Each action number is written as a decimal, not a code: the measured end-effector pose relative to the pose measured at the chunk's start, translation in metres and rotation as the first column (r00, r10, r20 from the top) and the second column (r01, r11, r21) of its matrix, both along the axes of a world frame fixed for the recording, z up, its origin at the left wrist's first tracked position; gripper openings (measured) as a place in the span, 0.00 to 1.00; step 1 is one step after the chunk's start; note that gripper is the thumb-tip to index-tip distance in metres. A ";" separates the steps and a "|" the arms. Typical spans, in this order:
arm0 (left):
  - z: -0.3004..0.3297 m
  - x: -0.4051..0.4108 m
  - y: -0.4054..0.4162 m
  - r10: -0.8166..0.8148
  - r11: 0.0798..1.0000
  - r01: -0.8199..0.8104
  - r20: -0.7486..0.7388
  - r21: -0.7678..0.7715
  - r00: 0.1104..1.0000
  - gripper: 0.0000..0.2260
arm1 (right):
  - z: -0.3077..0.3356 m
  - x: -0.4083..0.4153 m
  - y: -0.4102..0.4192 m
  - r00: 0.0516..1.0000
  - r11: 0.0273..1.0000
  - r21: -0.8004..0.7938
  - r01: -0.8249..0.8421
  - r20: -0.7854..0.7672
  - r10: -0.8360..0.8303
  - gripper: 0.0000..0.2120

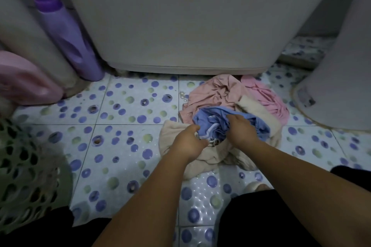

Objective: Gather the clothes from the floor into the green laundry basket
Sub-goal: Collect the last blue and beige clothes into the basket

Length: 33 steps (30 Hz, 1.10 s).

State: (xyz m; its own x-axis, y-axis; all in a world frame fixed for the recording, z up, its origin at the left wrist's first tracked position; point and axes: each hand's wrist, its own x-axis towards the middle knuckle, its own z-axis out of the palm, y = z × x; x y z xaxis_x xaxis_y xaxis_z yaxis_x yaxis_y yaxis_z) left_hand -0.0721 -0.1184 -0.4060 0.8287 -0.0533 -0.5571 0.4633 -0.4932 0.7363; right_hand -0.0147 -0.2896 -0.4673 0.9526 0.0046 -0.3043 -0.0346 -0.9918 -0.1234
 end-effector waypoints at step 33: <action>0.019 0.028 -0.018 0.297 0.171 -0.681 -0.621 -0.713 0.725 0.27 | 0.128 0.018 0.040 0.831 -0.096 0.860 0.502 -0.510 -0.221 0.10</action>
